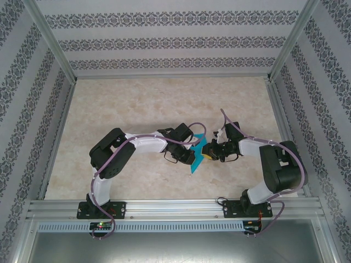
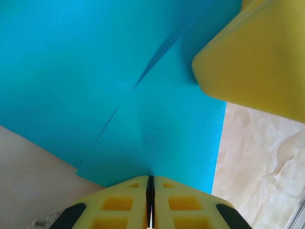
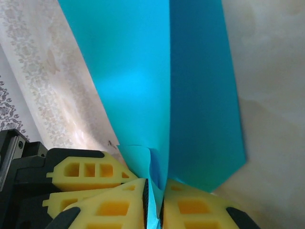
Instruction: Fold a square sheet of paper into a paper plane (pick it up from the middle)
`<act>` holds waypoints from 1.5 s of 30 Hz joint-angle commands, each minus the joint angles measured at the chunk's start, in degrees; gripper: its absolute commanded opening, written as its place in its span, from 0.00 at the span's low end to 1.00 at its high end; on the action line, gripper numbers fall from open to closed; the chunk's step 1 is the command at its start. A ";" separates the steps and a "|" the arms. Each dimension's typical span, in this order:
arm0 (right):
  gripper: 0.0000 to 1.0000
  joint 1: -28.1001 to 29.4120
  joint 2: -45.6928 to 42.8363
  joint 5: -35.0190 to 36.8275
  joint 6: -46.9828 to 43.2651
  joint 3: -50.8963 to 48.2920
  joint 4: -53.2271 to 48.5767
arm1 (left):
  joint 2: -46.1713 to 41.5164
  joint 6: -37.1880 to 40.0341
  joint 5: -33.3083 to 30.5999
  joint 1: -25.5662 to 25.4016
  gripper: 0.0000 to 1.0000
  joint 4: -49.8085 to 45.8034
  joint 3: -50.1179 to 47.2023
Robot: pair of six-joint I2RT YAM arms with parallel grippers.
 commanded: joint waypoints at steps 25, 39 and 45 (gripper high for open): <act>0.07 2.74 -2.30 4.73 -1.27 4.00 -7.76 | 3.89 0.88 -1.01 1.34 0.13 0.47 -0.63; 0.04 4.86 0.04 5.40 -1.47 6.28 -8.42 | 3.56 0.15 0.13 1.75 0.12 2.80 -2.22; 0.04 6.12 1.66 5.11 -0.85 6.99 -7.47 | 2.34 -1.43 2.54 2.70 0.12 5.71 -3.94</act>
